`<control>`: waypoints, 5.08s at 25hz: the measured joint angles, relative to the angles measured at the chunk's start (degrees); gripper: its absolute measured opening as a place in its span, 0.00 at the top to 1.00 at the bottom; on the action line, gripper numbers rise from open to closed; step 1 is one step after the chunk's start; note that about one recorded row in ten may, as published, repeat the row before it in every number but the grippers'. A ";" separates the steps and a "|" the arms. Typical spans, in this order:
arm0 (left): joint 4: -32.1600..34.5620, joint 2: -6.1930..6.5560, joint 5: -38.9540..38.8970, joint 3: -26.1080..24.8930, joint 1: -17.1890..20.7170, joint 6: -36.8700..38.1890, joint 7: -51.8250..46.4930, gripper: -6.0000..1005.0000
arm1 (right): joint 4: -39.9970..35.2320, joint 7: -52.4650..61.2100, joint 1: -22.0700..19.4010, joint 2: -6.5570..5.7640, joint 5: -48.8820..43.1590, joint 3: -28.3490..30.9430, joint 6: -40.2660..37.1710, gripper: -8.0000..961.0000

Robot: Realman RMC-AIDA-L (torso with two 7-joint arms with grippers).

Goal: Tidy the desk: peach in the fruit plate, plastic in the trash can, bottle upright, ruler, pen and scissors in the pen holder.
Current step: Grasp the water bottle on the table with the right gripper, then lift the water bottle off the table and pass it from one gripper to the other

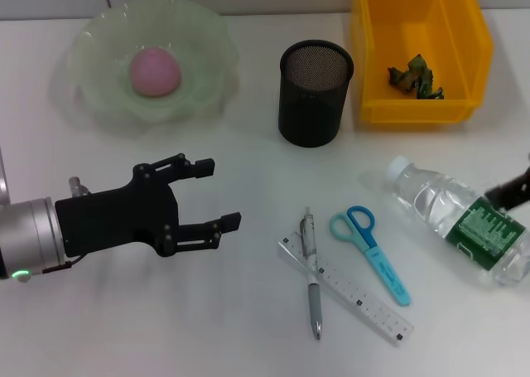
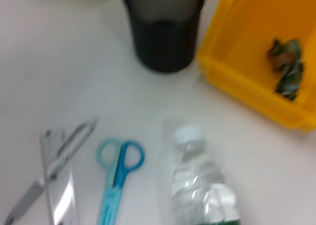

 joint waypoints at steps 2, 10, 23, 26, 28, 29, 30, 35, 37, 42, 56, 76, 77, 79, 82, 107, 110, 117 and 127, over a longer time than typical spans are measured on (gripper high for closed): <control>-0.02 0.01 0.02 0.00 0.05 0.00 0.03 0.15 | 1.20 -0.80 -0.40 0.04 -0.45 -2.27 0.57 0.13; 0.00 0.00 0.28 0.26 0.40 0.50 0.00 0.15 | 4.57 -8.82 -3.42 0.18 -1.78 -6.81 6.43 0.13; -0.08 -0.09 0.30 0.53 0.00 0.52 -0.10 0.15 | 12.51 -8.04 -4.53 0.37 -3.58 -11.46 13.30 0.14; -0.08 -0.09 0.30 0.53 -0.09 0.52 -0.10 0.15 | 14.90 -7.34 -4.32 0.38 -3.68 -11.90 14.89 0.14; -0.07 -0.09 0.30 0.53 -0.13 0.52 -0.10 0.15 | 16.13 -6.98 -4.28 0.39 -3.90 -12.33 15.94 0.14; -0.07 -0.09 0.30 0.53 -0.13 0.52 -0.09 0.15 | 16.70 -6.87 -4.26 0.39 -3.95 -12.51 16.43 0.14; -0.07 -0.09 0.30 0.53 -0.13 0.52 -0.09 0.15 | 17.27 -6.77 -4.23 0.39 -3.96 -12.61 16.93 0.14; -0.08 -0.03 0.29 0.53 -0.13 0.52 -0.08 0.15 | 20.01 -6.16 -3.84 0.37 -3.99 -12.72 19.13 0.14; -0.08 0.00 0.29 0.53 -0.14 0.52 -0.07 0.15 | 20.99 -6.09 -3.77 0.36 -4.01 -12.73 19.83 0.14; -0.05 0.00 0.29 0.52 -0.14 0.52 -0.06 0.15 | 23.44 -5.81 -3.30 0.33 -4.01 -12.81 20.89 0.15; 0.17 0.00 0.29 0.53 -0.08 0.54 -0.06 0.15 | 27.90 -5.39 -2.36 0.39 -4.06 -13.65 22.63 0.16; 0.21 -0.24 -0.67 0.00 0.49 1.55 0.52 0.15 | 7.38 -13.67 -17.17 0.54 13.21 -10.02 30.71 0.19; 0.01 -0.28 -2.58 -0.02 0.57 2.19 0.54 0.15 | 6.04 -18.50 -20.84 0.63 21.27 -7.91 33.99 0.19; -0.05 -0.28 -3.17 -0.02 0.63 2.37 0.55 0.15 | 6.58 -23.56 -23.68 0.64 29.63 -5.61 35.65 0.20; -0.21 -0.25 -9.49 -0.02 1.76 3.63 0.81 0.15 | 10.35 -33.79 -27.15 0.65 41.67 -2.56 36.25 0.20; -17.50 -0.72 -24.18 4.45 -10.51 20.38 -3.75 0.15 | 64.32 -87.89 -14.83 0.13 67.48 12.44 11.26 0.19; -19.19 -0.78 -27.21 4.60 -10.52 20.81 -3.47 0.15 | 65.42 -87.98 -13.74 0.13 67.11 12.44 11.29 0.19; -20.04 -0.80 -28.52 5.24 -10.61 21.67 -3.23 0.15 | 71.33 -89.63 -9.26 0.25 67.02 12.46 11.86 0.18; -23.50 -0.79 -29.34 5.89 -12.89 22.02 -2.57 0.15 | 74.80 -90.31 -5.90 0.31 66.18 12.37 13.23 0.18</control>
